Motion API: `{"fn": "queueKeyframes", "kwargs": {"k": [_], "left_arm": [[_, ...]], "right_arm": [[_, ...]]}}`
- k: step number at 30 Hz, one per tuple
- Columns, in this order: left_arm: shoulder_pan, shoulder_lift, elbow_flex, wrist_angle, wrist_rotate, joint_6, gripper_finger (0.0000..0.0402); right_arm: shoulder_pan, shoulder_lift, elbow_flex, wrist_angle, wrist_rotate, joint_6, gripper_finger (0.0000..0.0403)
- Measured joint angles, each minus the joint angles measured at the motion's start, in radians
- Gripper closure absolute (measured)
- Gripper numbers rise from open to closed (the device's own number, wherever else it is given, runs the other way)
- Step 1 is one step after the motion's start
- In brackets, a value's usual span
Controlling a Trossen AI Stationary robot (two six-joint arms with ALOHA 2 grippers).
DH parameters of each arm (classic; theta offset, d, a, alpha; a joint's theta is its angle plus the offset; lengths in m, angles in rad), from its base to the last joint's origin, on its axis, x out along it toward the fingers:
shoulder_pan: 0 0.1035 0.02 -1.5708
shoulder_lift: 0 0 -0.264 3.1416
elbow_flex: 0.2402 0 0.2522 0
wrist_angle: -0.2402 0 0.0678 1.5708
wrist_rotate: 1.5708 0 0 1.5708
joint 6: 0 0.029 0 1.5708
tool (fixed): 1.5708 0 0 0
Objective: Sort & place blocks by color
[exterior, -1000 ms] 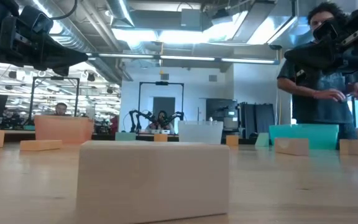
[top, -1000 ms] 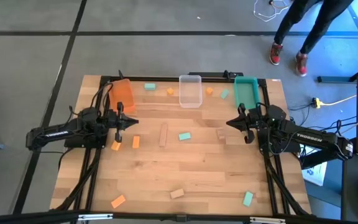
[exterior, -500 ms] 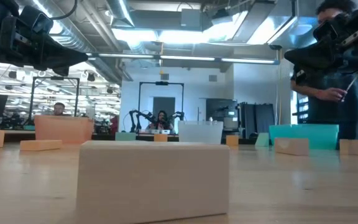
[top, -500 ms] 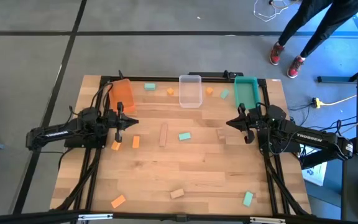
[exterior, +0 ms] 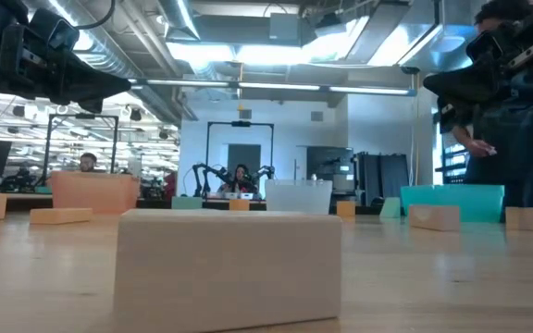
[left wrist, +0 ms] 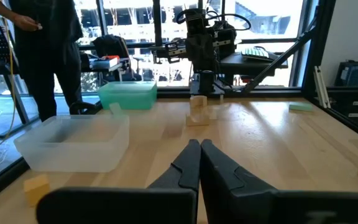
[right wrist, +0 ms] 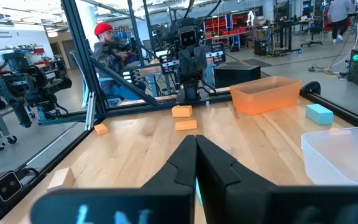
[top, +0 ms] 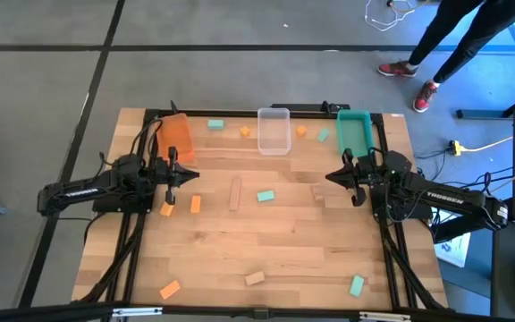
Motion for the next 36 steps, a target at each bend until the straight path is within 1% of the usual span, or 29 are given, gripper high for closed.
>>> {"fn": "queueKeyframes", "kwargs": {"k": [20,23,27,30,34,36], "left_arm": [[0.000,0.000,0.000,0.005,-0.003,0.000,0.0401],[0.000,0.001,0.011,0.006,-0.011,-0.022,0.0401],[0.000,0.015,0.106,-0.041,-0.012,-0.042,0.0401],[0.000,0.049,0.214,-0.148,-0.045,-0.055,0.0401],[0.000,0.142,0.354,-0.291,-0.110,-0.066,0.0401],[0.000,0.205,0.424,-0.330,-0.136,-0.088,0.0401]], "right_arm": [[0.000,0.000,0.000,0.000,0.000,-0.001,0.0395],[0.000,0.000,0.000,0.000,0.000,-0.025,0.0395],[0.000,0.000,0.000,0.000,0.001,-0.076,0.0395],[0.000,0.000,0.000,0.000,0.001,-0.084,0.0395],[0.000,0.000,0.000,0.000,0.001,-0.081,0.0395],[0.000,0.000,0.000,-0.001,0.001,-0.080,0.0395]]}}
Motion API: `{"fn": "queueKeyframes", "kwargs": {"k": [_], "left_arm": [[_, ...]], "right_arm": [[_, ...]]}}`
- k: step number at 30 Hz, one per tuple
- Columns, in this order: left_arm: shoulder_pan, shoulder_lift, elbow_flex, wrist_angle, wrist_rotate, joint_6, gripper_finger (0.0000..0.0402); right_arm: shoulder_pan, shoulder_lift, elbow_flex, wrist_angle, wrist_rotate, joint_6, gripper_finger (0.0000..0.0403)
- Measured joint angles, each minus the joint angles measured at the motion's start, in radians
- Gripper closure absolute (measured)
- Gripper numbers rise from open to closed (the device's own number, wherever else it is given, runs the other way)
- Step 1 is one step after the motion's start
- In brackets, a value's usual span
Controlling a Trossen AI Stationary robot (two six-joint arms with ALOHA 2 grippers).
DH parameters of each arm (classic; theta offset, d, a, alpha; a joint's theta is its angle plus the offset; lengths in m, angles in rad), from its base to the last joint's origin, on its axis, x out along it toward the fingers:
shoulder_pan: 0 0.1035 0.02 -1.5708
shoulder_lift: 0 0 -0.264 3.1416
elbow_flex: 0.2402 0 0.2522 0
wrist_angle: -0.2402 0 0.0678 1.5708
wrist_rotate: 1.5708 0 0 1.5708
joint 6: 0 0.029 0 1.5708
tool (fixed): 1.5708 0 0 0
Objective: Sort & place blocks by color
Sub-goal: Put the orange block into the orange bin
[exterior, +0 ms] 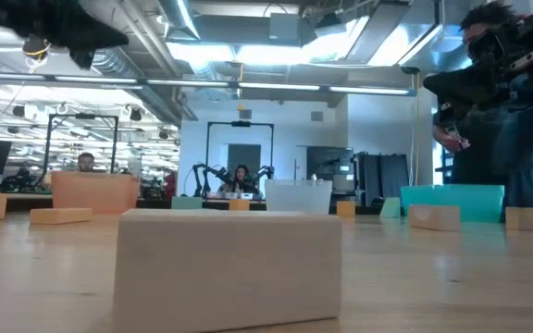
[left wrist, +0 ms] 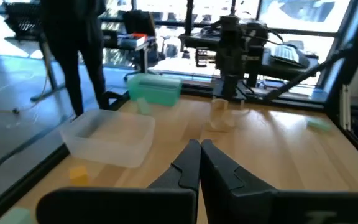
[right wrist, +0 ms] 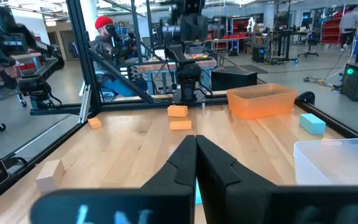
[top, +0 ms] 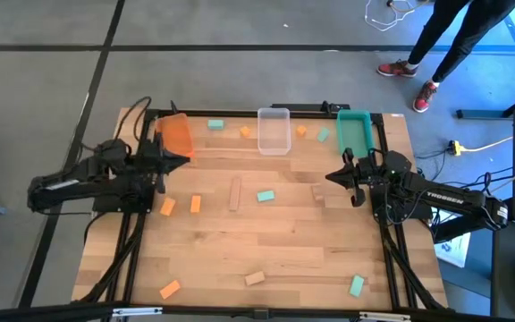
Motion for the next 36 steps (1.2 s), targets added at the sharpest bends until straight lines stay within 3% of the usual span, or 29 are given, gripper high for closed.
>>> {"fn": "queueKeyframes", "kwargs": {"k": [11,17,25,29,36], "left_arm": [[0.000,0.410,0.361,-0.328,-0.058,-0.208,0.0401],[0.000,0.567,0.501,-0.484,-0.047,-0.377,0.0401],[0.000,0.657,0.599,-0.731,-0.045,-0.729,0.0401],[0.000,0.672,0.591,-0.742,0.025,-0.883,0.0401],[0.000,0.672,0.564,-0.701,0.048,-0.912,0.0401]], "right_arm": [[0.000,0.000,0.000,0.000,0.000,0.001,0.0395],[0.000,0.000,0.000,0.000,0.000,0.001,0.0395],[0.000,0.000,0.000,0.000,0.000,0.001,0.0395],[0.000,0.000,0.000,0.000,0.000,0.001,0.0395],[0.000,0.000,0.000,0.000,0.000,0.001,0.0395]]}}
